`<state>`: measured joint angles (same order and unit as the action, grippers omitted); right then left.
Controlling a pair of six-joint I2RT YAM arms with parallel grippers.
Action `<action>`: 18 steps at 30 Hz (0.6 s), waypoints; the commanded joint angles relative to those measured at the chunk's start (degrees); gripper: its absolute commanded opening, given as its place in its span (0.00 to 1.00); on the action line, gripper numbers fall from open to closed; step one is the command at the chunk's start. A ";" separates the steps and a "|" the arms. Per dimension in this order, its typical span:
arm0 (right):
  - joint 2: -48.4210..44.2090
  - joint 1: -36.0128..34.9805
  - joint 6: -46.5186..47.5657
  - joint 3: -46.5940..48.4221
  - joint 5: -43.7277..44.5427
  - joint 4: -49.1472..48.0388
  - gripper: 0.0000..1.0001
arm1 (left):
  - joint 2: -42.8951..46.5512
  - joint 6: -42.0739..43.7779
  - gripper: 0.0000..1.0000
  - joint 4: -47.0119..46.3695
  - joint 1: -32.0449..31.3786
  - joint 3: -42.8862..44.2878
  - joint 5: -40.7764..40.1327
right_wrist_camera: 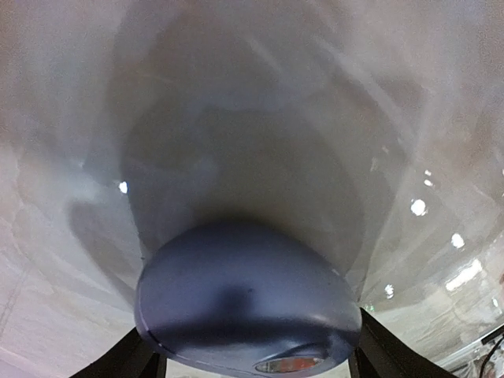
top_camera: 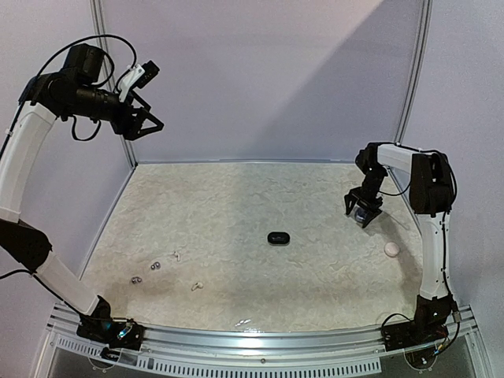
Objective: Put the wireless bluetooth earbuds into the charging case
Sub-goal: Move the charging case to the center of the board.
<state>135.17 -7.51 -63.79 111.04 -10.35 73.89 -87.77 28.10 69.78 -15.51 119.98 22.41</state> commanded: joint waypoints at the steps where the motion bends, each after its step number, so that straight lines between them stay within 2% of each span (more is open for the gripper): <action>1: 0.83 -0.05 -2.43 -2.57 -1.85 -2.87 0.77 | 0.11 0.41 0.86 1.41 1.20 0.49 0.31; 7: -1.69 0.28 -6.06 -6.73 -1.02 -6.30 0.76 | 0.25 0.23 0.86 1.59 1.52 0.62 0.44; 14: -12.20 1.61 -17.72 -22.68 -0.24 -20.38 0.74 | 0.80 0.13 0.86 1.70 2.01 0.02 0.38; 18: -11.87 1.71 -18.25 -18.87 -0.15 -21.73 0.77 | 0.51 0.12 0.86 1.76 2.14 -0.30 0.57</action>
<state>122.72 -6.17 -78.43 90.13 -12.29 58.28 -87.77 28.08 70.24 -14.20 120.01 22.48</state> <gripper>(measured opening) 0.750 0.857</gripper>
